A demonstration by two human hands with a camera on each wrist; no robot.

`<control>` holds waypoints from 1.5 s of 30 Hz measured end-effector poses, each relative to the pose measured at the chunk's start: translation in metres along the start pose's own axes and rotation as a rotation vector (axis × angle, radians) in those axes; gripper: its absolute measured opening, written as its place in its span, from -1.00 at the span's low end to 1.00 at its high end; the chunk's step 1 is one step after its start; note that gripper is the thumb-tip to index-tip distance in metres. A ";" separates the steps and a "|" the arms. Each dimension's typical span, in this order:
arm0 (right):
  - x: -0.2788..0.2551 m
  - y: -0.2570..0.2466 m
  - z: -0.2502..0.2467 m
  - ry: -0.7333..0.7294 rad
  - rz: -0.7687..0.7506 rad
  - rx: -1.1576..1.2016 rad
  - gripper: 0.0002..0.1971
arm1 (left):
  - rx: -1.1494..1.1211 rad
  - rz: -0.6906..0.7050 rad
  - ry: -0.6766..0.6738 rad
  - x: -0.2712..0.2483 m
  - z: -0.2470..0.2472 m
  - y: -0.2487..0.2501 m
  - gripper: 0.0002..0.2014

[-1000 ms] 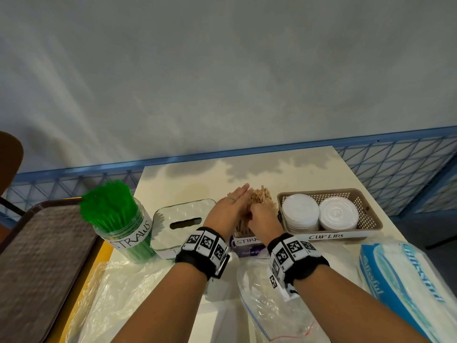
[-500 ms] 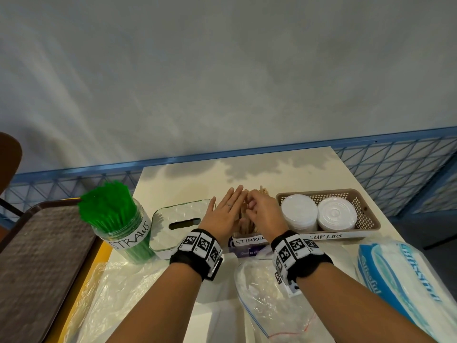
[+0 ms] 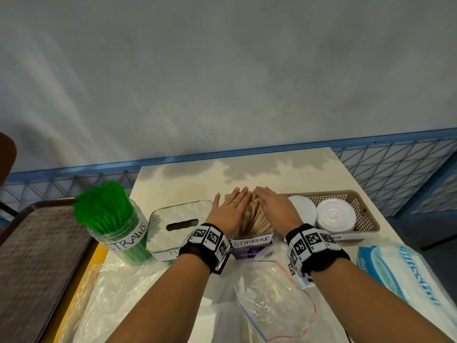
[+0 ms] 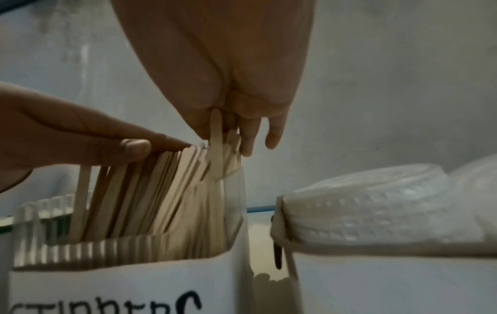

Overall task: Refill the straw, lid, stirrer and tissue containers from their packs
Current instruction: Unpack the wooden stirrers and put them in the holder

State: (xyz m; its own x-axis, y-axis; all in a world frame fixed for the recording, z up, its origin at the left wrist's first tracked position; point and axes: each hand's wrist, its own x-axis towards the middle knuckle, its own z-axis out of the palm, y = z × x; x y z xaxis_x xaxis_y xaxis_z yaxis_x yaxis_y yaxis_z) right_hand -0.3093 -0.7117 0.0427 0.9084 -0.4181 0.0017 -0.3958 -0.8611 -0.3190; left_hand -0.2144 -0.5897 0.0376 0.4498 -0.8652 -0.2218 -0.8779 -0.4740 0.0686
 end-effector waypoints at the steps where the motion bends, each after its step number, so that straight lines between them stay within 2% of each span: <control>1: -0.002 0.001 0.001 0.013 -0.002 0.012 -0.56 | 0.009 -0.003 -0.002 0.000 0.000 0.001 -0.46; 3: -0.005 0.003 0.004 0.026 -0.005 0.007 -0.54 | -0.001 -0.003 0.011 0.000 0.000 0.004 -0.44; 7: -0.010 0.002 0.011 -0.101 0.021 0.057 -0.48 | -0.026 -0.007 0.044 -0.002 0.002 0.008 -0.43; 9: -0.010 -0.001 0.012 -0.095 0.026 0.074 -0.46 | -0.041 -0.046 0.044 -0.001 0.003 0.007 -0.43; 11: -0.011 -0.004 0.013 -0.062 0.031 0.146 -0.45 | -0.059 -0.078 0.036 0.002 0.003 0.005 -0.43; 14: -0.011 -0.003 0.012 0.035 0.096 0.377 -0.44 | -0.121 -0.110 0.038 0.005 0.003 0.002 -0.44; 16: -0.010 0.002 0.008 0.156 0.123 0.479 -0.44 | -0.187 -0.134 0.096 0.002 0.003 0.000 -0.42; 18: -0.010 0.008 0.005 0.187 0.110 0.471 -0.44 | -0.214 -0.148 0.170 -0.002 0.004 0.000 -0.42; 22: -0.016 0.006 0.007 -0.022 0.108 0.379 -0.44 | -0.183 -0.158 0.109 -0.004 0.006 0.002 -0.44; 24: -0.020 0.002 0.007 -0.052 0.130 0.358 -0.43 | -0.199 -0.176 0.083 -0.005 0.003 0.005 -0.42; 26: -0.025 -0.002 0.000 0.064 0.128 0.372 -0.44 | -0.254 -0.188 0.105 -0.007 -0.004 0.009 -0.41; 27: -0.029 -0.005 -0.007 0.154 0.120 0.408 -0.48 | -0.291 -0.186 0.162 -0.009 -0.010 0.011 -0.42; 29: -0.044 -0.014 -0.027 0.271 0.110 0.497 -0.65 | -0.360 -0.166 0.364 -0.022 -0.023 0.017 -0.54; 30: -0.056 -0.018 -0.038 0.238 0.105 0.515 -0.75 | -0.371 -0.156 0.448 -0.032 -0.029 0.020 -0.64; 31: -0.070 -0.022 -0.046 0.126 0.090 0.503 -0.80 | -0.365 -0.163 0.462 -0.044 -0.033 0.022 -0.73; 32: -0.086 -0.026 -0.051 -0.044 0.070 0.456 -0.77 | -0.351 -0.169 0.412 -0.056 -0.033 0.025 -0.78; 34: -0.118 -0.031 -0.043 -0.382 0.034 0.298 -0.58 | -0.305 -0.155 0.179 -0.077 -0.024 0.029 -0.83; 35: -0.132 -0.032 -0.033 -0.480 0.016 0.222 -0.42 | -0.299 -0.117 0.060 -0.086 -0.016 0.032 -0.77; 37: -0.156 -0.037 -0.004 -0.534 0.027 0.118 -0.19 | -0.272 0.005 -0.110 -0.100 0.002 0.039 -0.53; 39: -0.170 -0.044 0.020 -0.465 0.063 0.036 -0.23 | -0.201 0.082 -0.168 -0.109 0.020 0.047 -0.44; 41: -0.175 -0.047 0.032 -0.309 0.082 0.016 -0.51 | -0.132 0.084 -0.169 -0.115 0.035 0.051 -0.44; 43: -0.175 -0.048 0.030 -0.145 0.121 0.033 -0.72 | -0.099 0.062 -0.098 -0.119 0.038 0.050 -0.55; 45: -0.173 -0.046 0.021 0.020 0.134 0.113 -0.77 | -0.156 0.068 0.032 -0.124 0.034 0.048 -0.70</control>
State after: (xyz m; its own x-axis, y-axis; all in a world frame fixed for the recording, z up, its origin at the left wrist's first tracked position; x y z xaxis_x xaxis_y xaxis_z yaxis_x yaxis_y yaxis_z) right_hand -0.4456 -0.5939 0.0372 0.8450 -0.5339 -0.0297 -0.4947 -0.7596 -0.4222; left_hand -0.3173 -0.4997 0.0350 0.3977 -0.8996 -0.1803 -0.8712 -0.4319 0.2334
